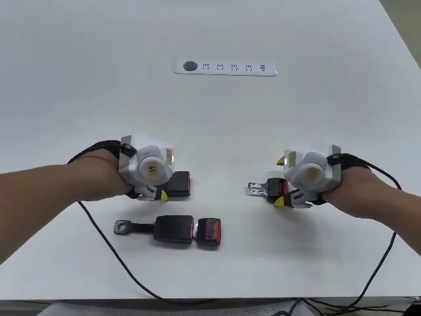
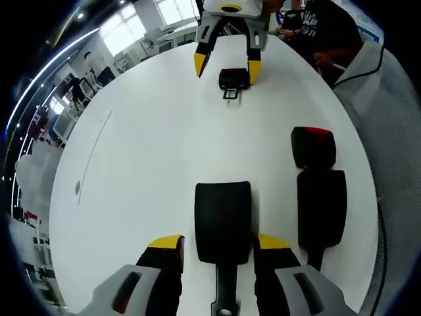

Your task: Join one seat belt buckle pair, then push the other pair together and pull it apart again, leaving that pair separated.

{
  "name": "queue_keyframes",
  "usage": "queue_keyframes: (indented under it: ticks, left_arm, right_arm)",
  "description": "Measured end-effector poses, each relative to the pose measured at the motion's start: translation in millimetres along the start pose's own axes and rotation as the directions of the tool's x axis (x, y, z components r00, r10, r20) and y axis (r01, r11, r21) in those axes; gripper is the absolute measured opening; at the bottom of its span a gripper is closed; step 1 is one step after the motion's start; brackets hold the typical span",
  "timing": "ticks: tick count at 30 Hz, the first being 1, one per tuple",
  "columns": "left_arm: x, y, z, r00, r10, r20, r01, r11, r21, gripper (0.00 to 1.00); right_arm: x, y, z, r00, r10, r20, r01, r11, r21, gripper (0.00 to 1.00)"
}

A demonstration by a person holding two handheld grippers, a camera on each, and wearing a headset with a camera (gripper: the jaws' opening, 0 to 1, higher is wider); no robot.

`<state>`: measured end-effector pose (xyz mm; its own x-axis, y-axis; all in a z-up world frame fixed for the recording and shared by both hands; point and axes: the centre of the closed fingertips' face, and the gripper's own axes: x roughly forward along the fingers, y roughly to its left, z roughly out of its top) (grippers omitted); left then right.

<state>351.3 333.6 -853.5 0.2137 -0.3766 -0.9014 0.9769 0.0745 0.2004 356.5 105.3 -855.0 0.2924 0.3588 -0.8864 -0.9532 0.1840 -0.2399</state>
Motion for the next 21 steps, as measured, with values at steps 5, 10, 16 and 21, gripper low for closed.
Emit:
queue_keyframes:
  ticks: [5, 10, 16, 21]
  left_arm:
    - [-20.5, 1.3, 5.6, 0.9975, 0.056, 0.043, -0.051, 0.993, -0.107, 0.53]
    - [-53.9, 2.2, 9.4, 0.9769, 0.172, 0.127, -0.138, 0.961, -0.240, 0.62]
    - [-88.0, -20.1, 7.0, 0.9428, 0.261, 0.208, -0.164, 0.905, -0.392, 0.70]
    - [-103.4, -51.8, -9.1, 0.9356, 0.270, 0.227, -0.143, 0.878, -0.456, 0.78]
  right_arm:
    - [-12.5, 6.3, 5.0, 0.9982, -0.017, 0.057, 0.009, 0.990, 0.139, 0.67]
    - [-29.8, 27.5, 20.7, 0.9861, -0.038, 0.162, -0.005, 0.966, 0.258, 0.73]
    - [-48.9, 43.3, 40.0, 0.9625, -0.120, 0.243, 0.028, 0.936, 0.351, 0.86]
    - [-61.5, 64.7, 47.2, 0.9539, -0.133, 0.269, 0.018, 0.920, 0.391, 0.93]
